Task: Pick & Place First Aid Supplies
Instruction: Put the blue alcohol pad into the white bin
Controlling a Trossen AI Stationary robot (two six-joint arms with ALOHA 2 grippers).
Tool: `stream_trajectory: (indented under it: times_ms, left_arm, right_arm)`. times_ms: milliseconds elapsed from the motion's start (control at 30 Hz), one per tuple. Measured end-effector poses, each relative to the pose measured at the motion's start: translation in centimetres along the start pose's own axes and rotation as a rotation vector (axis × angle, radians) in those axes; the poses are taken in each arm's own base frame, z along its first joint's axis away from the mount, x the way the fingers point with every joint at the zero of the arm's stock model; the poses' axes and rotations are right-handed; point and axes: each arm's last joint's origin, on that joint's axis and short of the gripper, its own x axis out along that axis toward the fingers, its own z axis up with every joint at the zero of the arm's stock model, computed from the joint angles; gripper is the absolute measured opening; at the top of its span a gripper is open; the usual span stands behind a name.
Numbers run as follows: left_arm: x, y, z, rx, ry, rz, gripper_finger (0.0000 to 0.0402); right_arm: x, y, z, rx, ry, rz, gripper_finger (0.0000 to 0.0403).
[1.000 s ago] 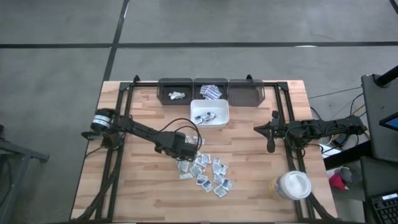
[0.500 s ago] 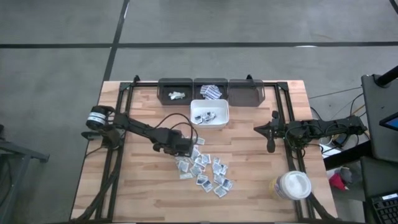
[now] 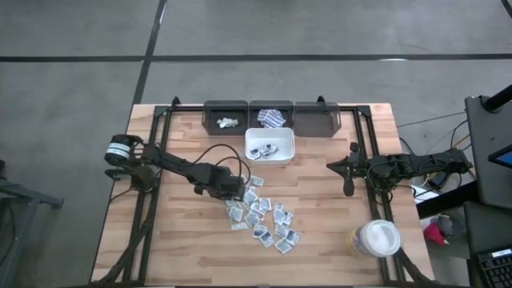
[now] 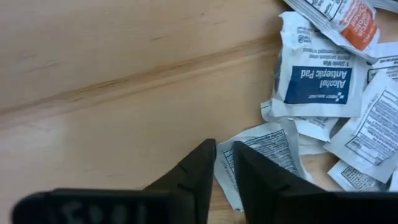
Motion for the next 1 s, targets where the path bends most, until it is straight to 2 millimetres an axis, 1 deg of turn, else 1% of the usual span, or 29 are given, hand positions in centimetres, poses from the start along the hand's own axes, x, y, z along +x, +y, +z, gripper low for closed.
stream_trajectory:
  times_ms: [133, 267, 433, 500, 567, 733, 1000]
  left_arm:
    - [0.5, -0.1, 0.0, 0.014, -0.017, 0.003, 0.004]
    - [0.2, -0.1, 0.0, 0.04, -0.018, -0.001, 0.0025]
    - [-1.8, -0.4, 0.1, 0.08, -0.03, -0.031, 0.0035]
    - [-2.3, 0.0, 0.2, 0.089, -0.046, -0.002, 0.0043]
    - [-2.8, 0.0, 0.2, 0.087, -0.055, -0.016, 0.0051]
    - [-2.8, 0.1, 0.2, 0.089, -0.059, -0.015, 0.0064]
    - [-2.9, 0.1, 0.2, 0.089, -0.06, -0.017, 0.0063]
  right_arm:
    - [0.0, 0.0, 0.0, 0.003, 0.0, 0.0, 0.0018]
    - [0.0, 0.0, 0.0, 0.003, 0.0, 0.0, 0.0018]
    - [0.0, 0.0, 0.0, 0.003, 0.0, 0.0, 0.0018]
    - [0.0, 0.0, 0.0, 0.003, 0.0, 0.0, 0.0018]
    - [0.0, 0.0, 0.0, 0.003, 0.0, 0.0, 0.0018]
    - [0.0, 0.0, 0.0, 0.003, 0.0, 0.0, 0.0018]
    - [0.0, 0.0, 0.0, 0.003, 0.0, 0.0, 0.0018]
